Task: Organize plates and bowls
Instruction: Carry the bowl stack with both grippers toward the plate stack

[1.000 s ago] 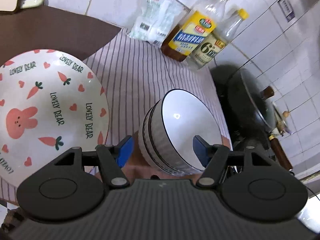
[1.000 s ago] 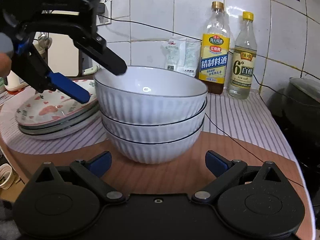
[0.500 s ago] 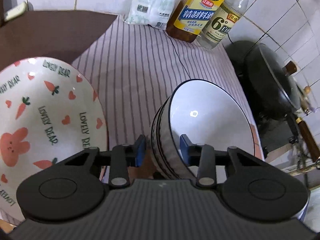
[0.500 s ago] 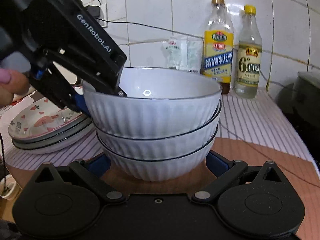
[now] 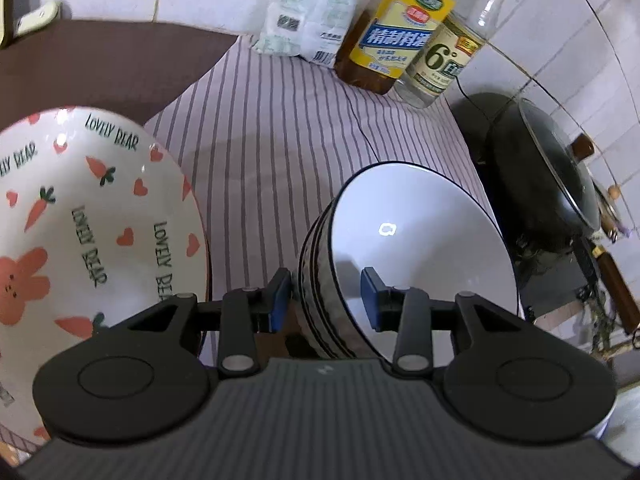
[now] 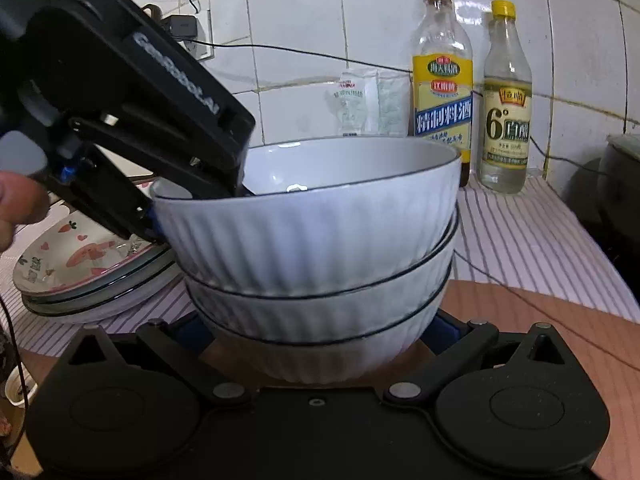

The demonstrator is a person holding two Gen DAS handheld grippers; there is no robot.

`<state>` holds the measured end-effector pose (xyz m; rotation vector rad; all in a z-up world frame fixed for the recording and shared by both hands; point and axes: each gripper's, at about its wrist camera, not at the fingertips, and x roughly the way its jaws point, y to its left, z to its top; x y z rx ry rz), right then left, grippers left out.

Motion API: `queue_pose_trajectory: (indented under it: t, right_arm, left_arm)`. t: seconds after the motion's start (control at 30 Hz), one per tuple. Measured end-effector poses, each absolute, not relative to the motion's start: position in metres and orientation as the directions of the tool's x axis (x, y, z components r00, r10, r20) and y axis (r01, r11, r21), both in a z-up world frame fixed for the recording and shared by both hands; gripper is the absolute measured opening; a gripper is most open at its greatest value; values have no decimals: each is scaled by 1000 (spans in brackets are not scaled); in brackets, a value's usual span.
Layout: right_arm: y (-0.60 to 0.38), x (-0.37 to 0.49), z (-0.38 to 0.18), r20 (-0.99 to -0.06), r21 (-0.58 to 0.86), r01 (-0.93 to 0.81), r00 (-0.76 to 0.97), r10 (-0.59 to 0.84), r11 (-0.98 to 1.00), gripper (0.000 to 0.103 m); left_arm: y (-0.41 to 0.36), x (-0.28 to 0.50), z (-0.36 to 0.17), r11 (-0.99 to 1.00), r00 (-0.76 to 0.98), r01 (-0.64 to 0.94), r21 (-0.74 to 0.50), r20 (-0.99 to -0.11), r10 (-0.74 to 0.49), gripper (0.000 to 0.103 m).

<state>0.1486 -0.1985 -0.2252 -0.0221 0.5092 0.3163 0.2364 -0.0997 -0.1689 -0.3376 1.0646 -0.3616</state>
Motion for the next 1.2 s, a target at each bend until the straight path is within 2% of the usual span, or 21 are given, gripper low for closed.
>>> queue_pose_trajectory:
  t: [0.9,1.2]
  right_arm:
    - [-194,135,-221,-502,89,-253,824,263,963,102]
    - [-179,116,-191,-466,39,-243,854,233,969,102]
  left_arm:
    - [-104,225,-157,904,418,222,-366,-801,-427,36]
    - [-85,207,-122,884,447,251,-395,-763,-467,36]
